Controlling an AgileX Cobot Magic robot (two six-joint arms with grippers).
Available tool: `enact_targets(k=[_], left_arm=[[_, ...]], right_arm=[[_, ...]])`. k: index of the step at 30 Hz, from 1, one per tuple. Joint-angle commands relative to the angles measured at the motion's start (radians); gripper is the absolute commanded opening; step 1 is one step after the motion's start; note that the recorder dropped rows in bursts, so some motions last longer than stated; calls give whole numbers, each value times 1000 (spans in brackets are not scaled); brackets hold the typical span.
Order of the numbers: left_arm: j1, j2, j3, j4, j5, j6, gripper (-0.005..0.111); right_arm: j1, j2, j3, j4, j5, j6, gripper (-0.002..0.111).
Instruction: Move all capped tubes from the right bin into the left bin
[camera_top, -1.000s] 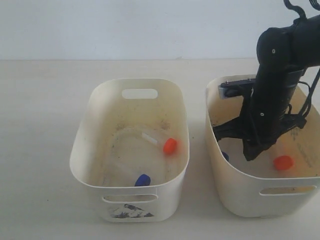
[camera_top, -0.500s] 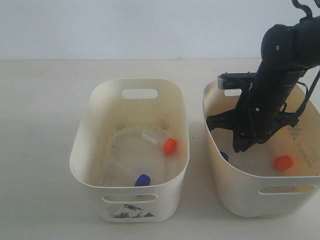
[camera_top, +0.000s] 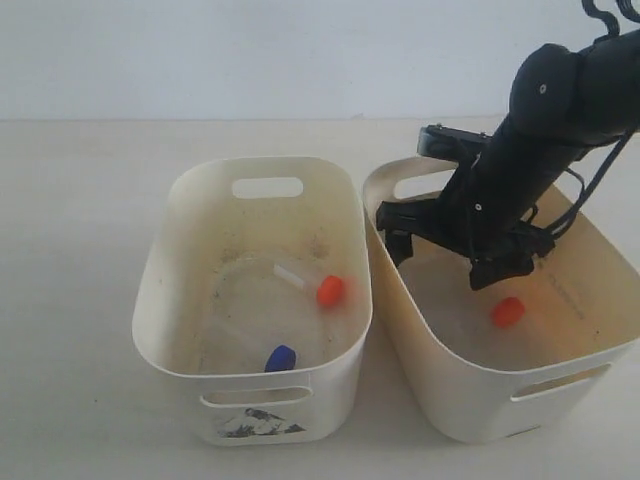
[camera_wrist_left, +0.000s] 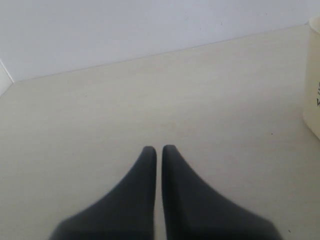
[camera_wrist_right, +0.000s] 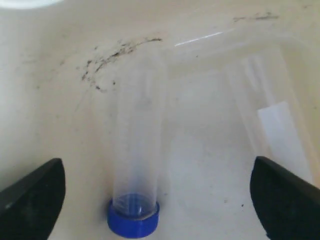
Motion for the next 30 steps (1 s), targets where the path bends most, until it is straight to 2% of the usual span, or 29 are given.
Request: enact_targets(k=[1, 6, 13, 18, 30], left_arm=[[-1, 0, -4, -3, -4, -10, 4], [-1, 0, -4, -3, -4, -10, 4], [-1, 0, -4, -3, -4, -10, 4], [-1, 0, -4, -3, -4, -10, 4], [-1, 0, -4, -3, -4, -10, 4]], right_arm=[[-2, 2, -3, 8, -15, 0, 93], [-2, 17, -3, 8, 21, -4, 93], [-2, 15, -5, -131, 79, -4, 93], [-2, -10, -28, -138, 81, -30, 93], [-2, -37, -121, -213, 282, -34, 93]])
